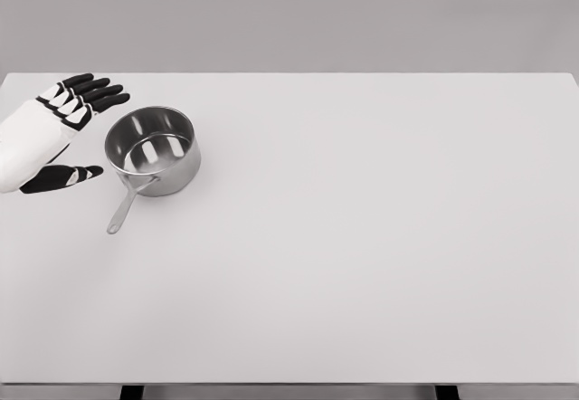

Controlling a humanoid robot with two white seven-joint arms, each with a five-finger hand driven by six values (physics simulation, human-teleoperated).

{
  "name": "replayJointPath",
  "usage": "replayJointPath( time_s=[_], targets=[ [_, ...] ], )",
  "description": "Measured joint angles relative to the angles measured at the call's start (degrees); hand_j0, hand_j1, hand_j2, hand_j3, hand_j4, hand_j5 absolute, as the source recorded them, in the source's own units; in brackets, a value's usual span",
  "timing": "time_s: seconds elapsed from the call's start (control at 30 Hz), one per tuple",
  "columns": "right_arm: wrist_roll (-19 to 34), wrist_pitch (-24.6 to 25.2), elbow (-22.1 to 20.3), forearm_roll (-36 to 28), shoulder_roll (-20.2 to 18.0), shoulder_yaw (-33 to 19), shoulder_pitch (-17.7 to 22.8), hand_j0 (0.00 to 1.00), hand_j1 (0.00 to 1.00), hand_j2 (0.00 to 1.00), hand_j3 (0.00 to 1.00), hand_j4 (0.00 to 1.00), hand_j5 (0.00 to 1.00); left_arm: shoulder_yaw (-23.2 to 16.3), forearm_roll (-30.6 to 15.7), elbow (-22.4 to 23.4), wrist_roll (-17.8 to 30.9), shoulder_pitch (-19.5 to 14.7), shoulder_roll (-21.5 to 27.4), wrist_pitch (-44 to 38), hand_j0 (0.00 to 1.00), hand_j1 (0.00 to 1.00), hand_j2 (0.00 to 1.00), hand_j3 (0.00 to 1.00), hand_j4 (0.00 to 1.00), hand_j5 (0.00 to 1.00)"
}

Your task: Rotate pot handle

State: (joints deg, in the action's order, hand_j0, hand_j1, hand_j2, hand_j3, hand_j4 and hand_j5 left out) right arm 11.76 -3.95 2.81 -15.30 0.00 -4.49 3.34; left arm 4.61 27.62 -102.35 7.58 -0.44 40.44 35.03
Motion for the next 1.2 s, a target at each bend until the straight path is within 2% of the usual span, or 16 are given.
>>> replayJointPath(
  time_s=[0.17,0.4,0.47,0.73,0.97,1.2],
  targets=[
    [0.0,0.0,0.0,0.0,0.0,0.0,0.0,1.00,1.00,1.00,1.00,1.00,1.00,-0.2,0.1,0.0,0.0,0.3,0.0,0.0,1.00,1.00,1.00,1.00,1.00,1.00],
    [0.0,0.0,0.0,0.0,0.0,0.0,0.0,1.00,1.00,1.00,1.00,1.00,1.00,-3.1,2.1,-0.4,0.4,-1.1,-0.1,0.0,1.00,1.00,1.00,1.00,1.00,1.00],
    [0.0,0.0,0.0,0.0,0.0,0.0,0.0,1.00,1.00,1.00,1.00,1.00,1.00,-4.7,1.8,-0.6,2.5,-4.3,-0.1,0.0,1.00,1.00,1.00,1.00,1.00,1.00],
    [0.0,0.0,0.0,0.0,0.0,0.0,0.0,1.00,1.00,1.00,1.00,1.00,1.00,-10.8,-1.4,-0.8,11.1,-9.1,-0.6,0.0,1.00,1.00,1.00,1.00,1.00,1.00],
    [0.0,0.0,0.0,0.0,0.0,0.0,0.0,1.00,1.00,1.00,1.00,1.00,1.00,-16.0,-5.1,-0.8,14.2,-9.9,-0.7,0.1,1.00,1.00,1.00,1.00,1.00,1.00],
    [0.0,0.0,0.0,0.0,0.0,0.0,0.0,1.00,1.00,1.00,1.00,1.00,1.00,-19.0,-9.3,-0.8,19.4,-9.8,-0.7,0.1,1.00,1.00,1.00,1.00,1.00,1.00]
  ],
)
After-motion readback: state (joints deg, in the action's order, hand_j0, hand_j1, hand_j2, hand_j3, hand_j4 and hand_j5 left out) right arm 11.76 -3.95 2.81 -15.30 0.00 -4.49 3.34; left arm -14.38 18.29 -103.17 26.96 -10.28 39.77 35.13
